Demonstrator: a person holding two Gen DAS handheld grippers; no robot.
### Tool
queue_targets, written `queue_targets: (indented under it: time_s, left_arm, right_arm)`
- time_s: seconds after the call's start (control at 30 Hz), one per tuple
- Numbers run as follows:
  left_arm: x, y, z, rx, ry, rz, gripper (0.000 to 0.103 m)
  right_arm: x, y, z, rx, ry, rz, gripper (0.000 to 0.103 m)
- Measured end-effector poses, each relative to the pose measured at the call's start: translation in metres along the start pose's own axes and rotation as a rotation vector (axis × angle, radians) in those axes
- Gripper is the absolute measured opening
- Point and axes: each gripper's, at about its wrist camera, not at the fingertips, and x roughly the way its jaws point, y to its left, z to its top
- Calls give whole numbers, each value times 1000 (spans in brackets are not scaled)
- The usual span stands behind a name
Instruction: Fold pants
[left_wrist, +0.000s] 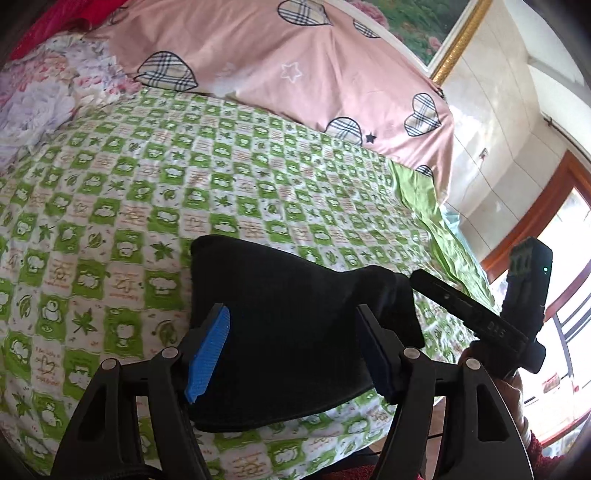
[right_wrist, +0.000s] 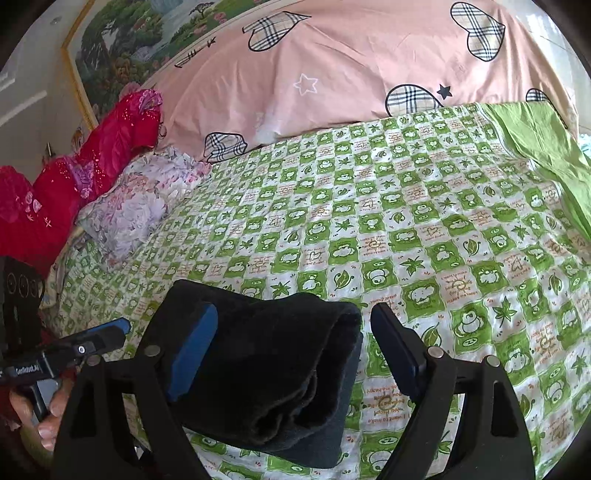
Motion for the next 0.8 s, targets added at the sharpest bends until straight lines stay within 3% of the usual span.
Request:
queue_targets:
  time_s: [0.3, 0.6, 0.8]
  left_arm:
    - [23, 20, 7, -29, 41, 77, 73]
    - [56, 29, 10, -46, 104, 114, 73]
    - [72, 45, 13, -104, 129, 90, 76]
  right_arm:
    - [12, -4, -7, 11, 21, -73, 88]
    - [22, -13, -28, -78, 77, -199, 88]
    - [25, -30, -46, -79, 117, -234, 88]
